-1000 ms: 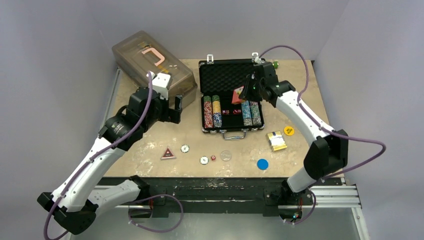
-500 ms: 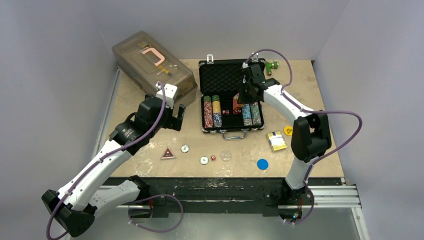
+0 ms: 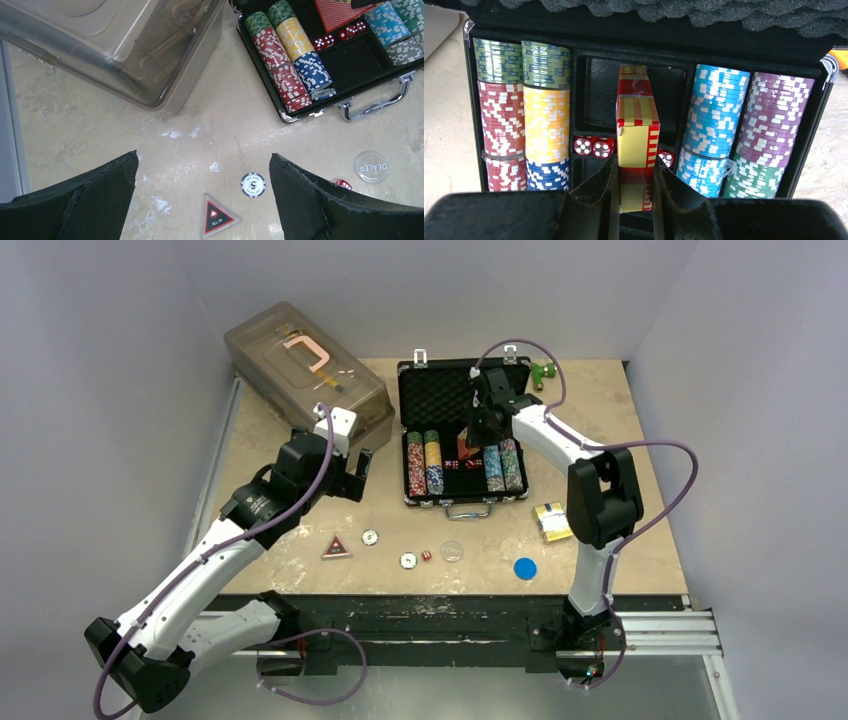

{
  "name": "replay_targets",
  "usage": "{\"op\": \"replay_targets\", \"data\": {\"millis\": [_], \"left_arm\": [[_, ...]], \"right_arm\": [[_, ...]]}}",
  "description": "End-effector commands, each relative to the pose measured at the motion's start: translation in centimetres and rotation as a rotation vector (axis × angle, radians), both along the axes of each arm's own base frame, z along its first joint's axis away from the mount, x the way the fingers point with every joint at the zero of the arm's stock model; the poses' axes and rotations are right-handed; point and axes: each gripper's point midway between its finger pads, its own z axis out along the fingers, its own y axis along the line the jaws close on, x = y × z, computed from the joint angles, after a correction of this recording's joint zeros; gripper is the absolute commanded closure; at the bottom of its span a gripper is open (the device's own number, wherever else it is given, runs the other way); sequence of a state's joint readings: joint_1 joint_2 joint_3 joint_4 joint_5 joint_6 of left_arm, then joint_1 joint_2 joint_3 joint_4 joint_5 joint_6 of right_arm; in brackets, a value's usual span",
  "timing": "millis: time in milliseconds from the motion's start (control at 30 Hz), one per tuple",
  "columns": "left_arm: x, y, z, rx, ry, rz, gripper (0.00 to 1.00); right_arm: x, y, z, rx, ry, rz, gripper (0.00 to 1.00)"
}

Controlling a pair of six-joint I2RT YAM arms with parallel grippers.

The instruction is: Pack up texas hold em set

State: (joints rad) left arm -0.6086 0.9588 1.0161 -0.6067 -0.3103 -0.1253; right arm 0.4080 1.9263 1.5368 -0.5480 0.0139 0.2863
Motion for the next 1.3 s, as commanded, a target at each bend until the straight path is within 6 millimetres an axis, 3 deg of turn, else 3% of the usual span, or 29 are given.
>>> {"op": "replay_targets", "data": {"millis": [0, 233, 600, 800, 1133, 1267], "left_arm": [[0.8, -0.2, 0.5, 0.005, -0.033, 0.0, 0.0], [0.9, -0.3, 0.1, 0.015, -0.021, -0.003, 0.0], [1.0, -0.5, -0.4, 0.026, -0.002, -0.021, 0.0], [1.0, -0.6, -0.5, 0.03, 0.002, -0.026, 0.0], [1.0, -0.8, -0.8, 0.035, 0.014, -0.031, 0.01], [1.1, -0.9, -0.9, 0.035, 0.018, -0.034, 0.01]], "right_arm": [[1.8, 1.4, 3.3, 0.038, -0.092, 0.024, 1.0], [0.3, 4.9, 1.6, 0.198, 0.037, 0.123, 1.0], [0.1, 4.6, -0.4, 0.252, 0.186, 0.105, 0.95], [1.0, 3.5, -0.7, 0.176, 0.152, 0.112, 0.65], [2.6, -0.6, 0.6, -0.021, 0.007, 0.024, 0.31], [2.7, -0.3, 0.4, -0.008, -0.01, 0.048, 0.2]]}}
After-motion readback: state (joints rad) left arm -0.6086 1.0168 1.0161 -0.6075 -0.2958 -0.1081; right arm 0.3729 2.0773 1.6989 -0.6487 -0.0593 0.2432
